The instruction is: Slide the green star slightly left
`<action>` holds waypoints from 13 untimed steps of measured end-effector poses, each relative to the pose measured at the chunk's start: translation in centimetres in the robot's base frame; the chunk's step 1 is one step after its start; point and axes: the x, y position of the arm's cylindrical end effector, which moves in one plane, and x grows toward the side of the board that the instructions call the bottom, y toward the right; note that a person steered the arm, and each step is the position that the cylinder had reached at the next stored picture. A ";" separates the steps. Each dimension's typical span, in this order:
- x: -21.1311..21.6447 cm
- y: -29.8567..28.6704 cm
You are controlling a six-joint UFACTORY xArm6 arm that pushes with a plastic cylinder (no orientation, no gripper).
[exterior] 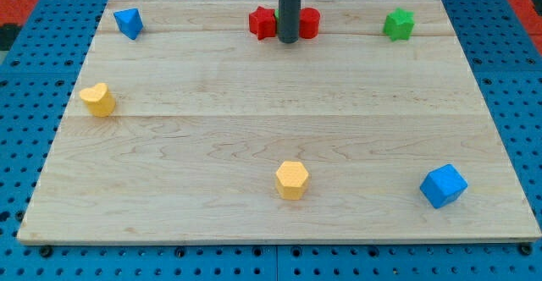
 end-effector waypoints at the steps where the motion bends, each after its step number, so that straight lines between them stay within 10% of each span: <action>1: 3.7 1.5; 5: 4.1 28.4; 9: -0.3 11.5; 11: 2.3 22.5; 13: -4.0 24.4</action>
